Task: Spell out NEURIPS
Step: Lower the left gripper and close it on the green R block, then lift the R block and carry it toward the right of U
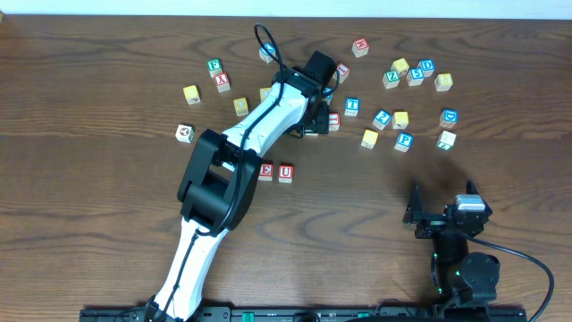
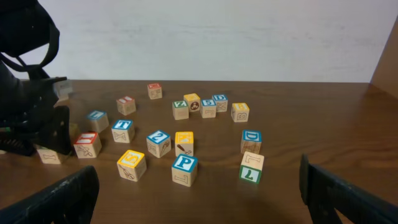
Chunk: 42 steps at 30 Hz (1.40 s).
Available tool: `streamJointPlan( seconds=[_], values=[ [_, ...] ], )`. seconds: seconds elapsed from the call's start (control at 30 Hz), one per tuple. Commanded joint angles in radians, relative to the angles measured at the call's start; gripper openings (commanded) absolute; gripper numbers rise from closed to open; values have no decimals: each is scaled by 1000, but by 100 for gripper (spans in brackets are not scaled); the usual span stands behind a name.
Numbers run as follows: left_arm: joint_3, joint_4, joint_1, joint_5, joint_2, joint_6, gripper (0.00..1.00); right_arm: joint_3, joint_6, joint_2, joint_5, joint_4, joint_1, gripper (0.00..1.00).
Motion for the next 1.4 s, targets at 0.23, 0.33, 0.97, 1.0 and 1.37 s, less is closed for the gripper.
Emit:
streamJointPlan(
  seconds=[0.23,0.33,0.97,1.0,1.37],
  values=[
    [20,-36,-2,-9,14,2,58,-2,-8,-2,-2,-4,-7,99],
    [20,-47,-2,-8,14,3,53,-2,-8,-2,-2,-4,-7,99],
    [20,-61,-2,-9,11,6,35,-2,-8,-2,-2,-4,-7,99],
    [20,-63,-2,-9,10,6,35,-2,-8,-2,-2,-3,-7,99],
    [20,-93,-2,-10,-68,70,27,-2,-8,-2,-2,-4,-7,99]
  ],
)
